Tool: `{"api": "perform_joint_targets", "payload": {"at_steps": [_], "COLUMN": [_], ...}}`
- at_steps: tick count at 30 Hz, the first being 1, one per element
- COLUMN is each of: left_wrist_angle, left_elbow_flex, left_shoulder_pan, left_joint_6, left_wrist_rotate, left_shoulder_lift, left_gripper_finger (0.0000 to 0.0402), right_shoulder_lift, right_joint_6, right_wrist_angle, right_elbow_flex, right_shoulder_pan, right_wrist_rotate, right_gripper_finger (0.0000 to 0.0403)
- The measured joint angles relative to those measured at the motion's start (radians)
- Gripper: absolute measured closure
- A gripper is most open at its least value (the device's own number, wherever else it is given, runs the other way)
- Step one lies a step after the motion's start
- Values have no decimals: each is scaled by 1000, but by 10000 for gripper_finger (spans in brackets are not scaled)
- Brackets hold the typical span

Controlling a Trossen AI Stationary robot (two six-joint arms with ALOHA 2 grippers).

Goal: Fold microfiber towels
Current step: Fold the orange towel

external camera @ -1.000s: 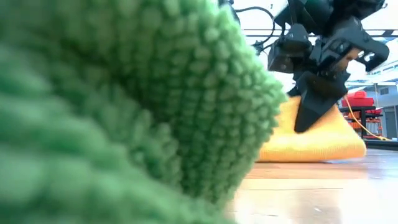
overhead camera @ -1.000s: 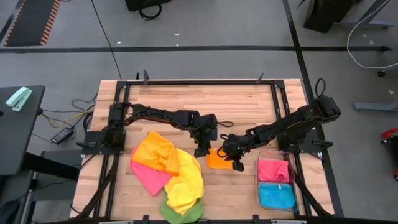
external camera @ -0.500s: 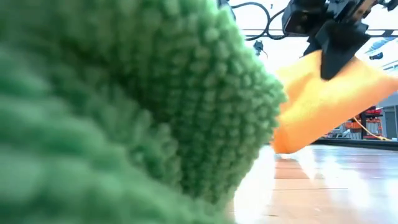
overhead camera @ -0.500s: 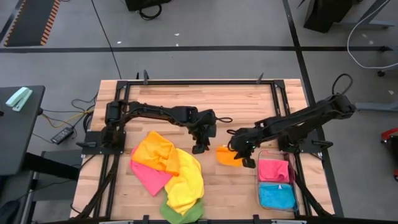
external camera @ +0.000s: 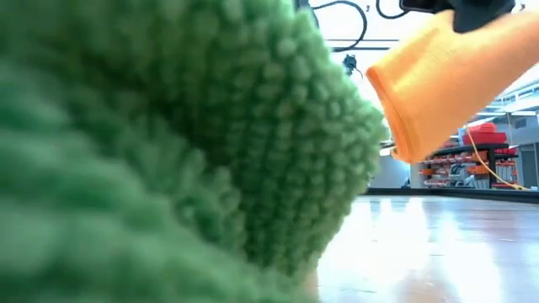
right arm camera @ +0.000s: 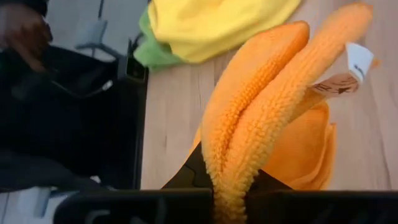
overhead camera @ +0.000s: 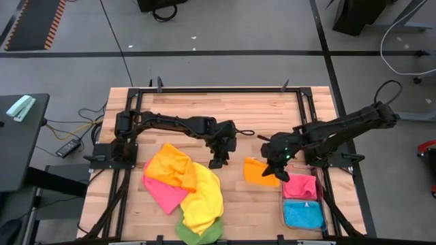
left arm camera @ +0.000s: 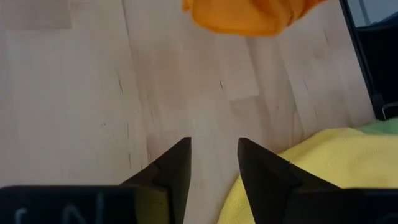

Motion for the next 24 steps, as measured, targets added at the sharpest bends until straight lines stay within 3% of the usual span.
{"api": "perform_joint_targets", "payload": {"at_steps": [4,12,18,20,24], "left_wrist_angle": [0,132,141,134,185], "left_elbow_flex": [0,0,0,0,-2], "left_shoulder_pan": [-42,-159,-213,-229,-262], "left_joint_6": [83,328,356,356,343], "left_wrist_rotate": [-82,-598,-969,-1022,-1022], "left_shoulder_lift": [-40,-79,-79,-79,-79], "left_gripper_finger": [268,277,247,235,217], "right_shoulder_lift": [-54,-123,-135,-138,-143], "right_joint_6": [44,143,167,168,161], "right_wrist_angle": [-3,-47,-45,-42,-42], "right_elbow_flex": [2,58,62,62,62], "right_shoulder_pan": [-37,-152,-197,-208,-252], "right_wrist_rotate": [-3,-9,66,69,79], "right_gripper_finger": [396,396,396,393,389]}}
